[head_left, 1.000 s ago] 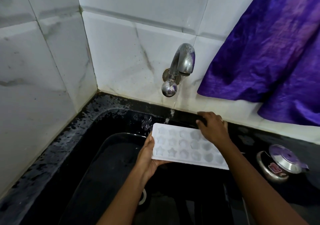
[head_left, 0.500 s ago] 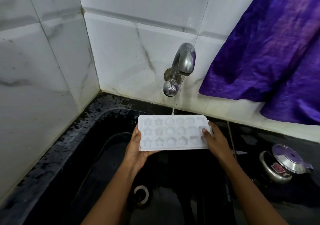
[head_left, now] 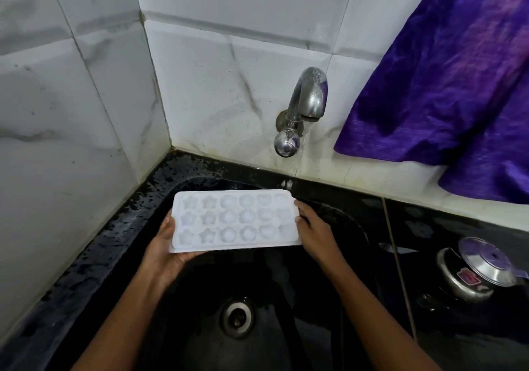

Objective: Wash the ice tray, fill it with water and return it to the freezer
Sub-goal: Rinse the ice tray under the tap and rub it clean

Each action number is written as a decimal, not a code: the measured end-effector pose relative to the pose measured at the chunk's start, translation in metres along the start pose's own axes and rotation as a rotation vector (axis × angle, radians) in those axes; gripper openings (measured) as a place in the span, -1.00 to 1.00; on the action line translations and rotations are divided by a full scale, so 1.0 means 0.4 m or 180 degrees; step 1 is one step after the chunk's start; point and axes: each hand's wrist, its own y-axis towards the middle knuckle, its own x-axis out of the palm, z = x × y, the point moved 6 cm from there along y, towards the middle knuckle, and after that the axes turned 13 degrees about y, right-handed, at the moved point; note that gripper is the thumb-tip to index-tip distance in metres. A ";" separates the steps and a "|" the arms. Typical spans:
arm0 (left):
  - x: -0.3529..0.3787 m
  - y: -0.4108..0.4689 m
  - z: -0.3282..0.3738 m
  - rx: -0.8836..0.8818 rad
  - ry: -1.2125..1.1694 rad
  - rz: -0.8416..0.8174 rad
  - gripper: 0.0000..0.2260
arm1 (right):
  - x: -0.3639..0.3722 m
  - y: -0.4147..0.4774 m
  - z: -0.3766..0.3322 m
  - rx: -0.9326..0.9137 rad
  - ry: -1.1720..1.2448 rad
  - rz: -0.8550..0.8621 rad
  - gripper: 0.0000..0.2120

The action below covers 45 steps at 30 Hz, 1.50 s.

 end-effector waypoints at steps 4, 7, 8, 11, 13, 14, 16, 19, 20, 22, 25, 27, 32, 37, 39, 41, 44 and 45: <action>-0.029 0.000 0.017 -0.0068 0.0193 0.0092 -0.83 | 0.032 0.001 -0.015 -0.0007 0.0107 -0.0109 -0.61; -0.017 0.005 0.025 -0.0153 0.0068 -0.0029 -0.39 | 0.034 0.012 -0.025 -0.0013 0.0104 -0.0100 -0.59; -0.018 0.012 0.017 -0.0218 0.0027 -0.0010 -0.29 | 0.031 0.015 -0.029 -0.0014 0.0101 -0.0080 -0.59; 0.012 0.010 0.024 -0.0103 -0.0033 0.0112 -0.62 | 0.013 0.021 -0.036 0.0008 0.0177 -0.0016 -0.59; 0.044 0.017 0.025 -0.0054 0.0013 0.0033 -0.68 | -0.006 0.022 -0.036 0.0060 0.0206 0.0048 -0.59; 0.065 0.017 0.027 0.0027 0.0064 -0.0063 -0.62 | -0.017 0.022 -0.034 0.0066 0.0219 0.0095 -0.60; 0.095 0.019 0.022 0.0015 0.0171 -0.0139 -0.49 | -0.040 0.021 -0.029 0.0070 0.0262 0.0204 -0.60; 0.122 0.027 0.011 -0.0020 0.0201 -0.0066 -0.79 | -0.074 0.014 -0.023 0.0100 0.0300 0.0337 -0.61; 0.130 0.030 0.006 -0.0021 0.0195 -0.0032 -0.85 | -0.085 0.012 -0.022 0.0096 0.0296 0.0381 -0.62; 0.146 0.039 -0.004 -0.0048 0.0239 -0.0040 -0.80 | -0.108 0.010 -0.021 0.0103 0.0266 0.0469 -0.62; 0.175 0.042 -0.014 -0.0071 0.0323 -0.0135 -0.77 | -0.139 0.004 -0.016 0.0156 0.0280 0.0590 -0.62; 0.190 0.044 -0.021 -0.0087 0.0339 -0.0165 -0.78 | -0.158 0.000 -0.011 0.0174 0.0285 0.0654 -0.63; 0.240 0.044 -0.040 -0.0176 0.0281 -0.0235 -0.75 | -0.202 -0.011 0.003 0.0205 0.0308 0.0747 -0.65; 0.286 0.040 -0.078 -0.0324 0.0195 -0.0294 -0.73 | -0.263 -0.036 0.020 0.0234 0.0305 0.0951 -0.65; 0.295 0.041 -0.088 -0.0363 0.0178 -0.0302 -0.73 | -0.273 -0.041 0.025 0.0256 0.0334 0.0990 -0.66; 0.308 0.041 -0.091 -0.0366 0.0213 -0.0345 -0.72 | -0.280 -0.045 0.028 0.0264 0.0333 0.1003 -0.65; 0.338 0.034 -0.098 -0.0384 0.0250 -0.0414 -0.68 | -0.302 -0.056 0.033 0.0248 0.0326 0.1040 -0.65; 0.348 0.032 -0.102 -0.0411 0.0235 -0.0420 -0.67 | -0.312 -0.061 0.034 0.0236 0.0300 0.1072 -0.66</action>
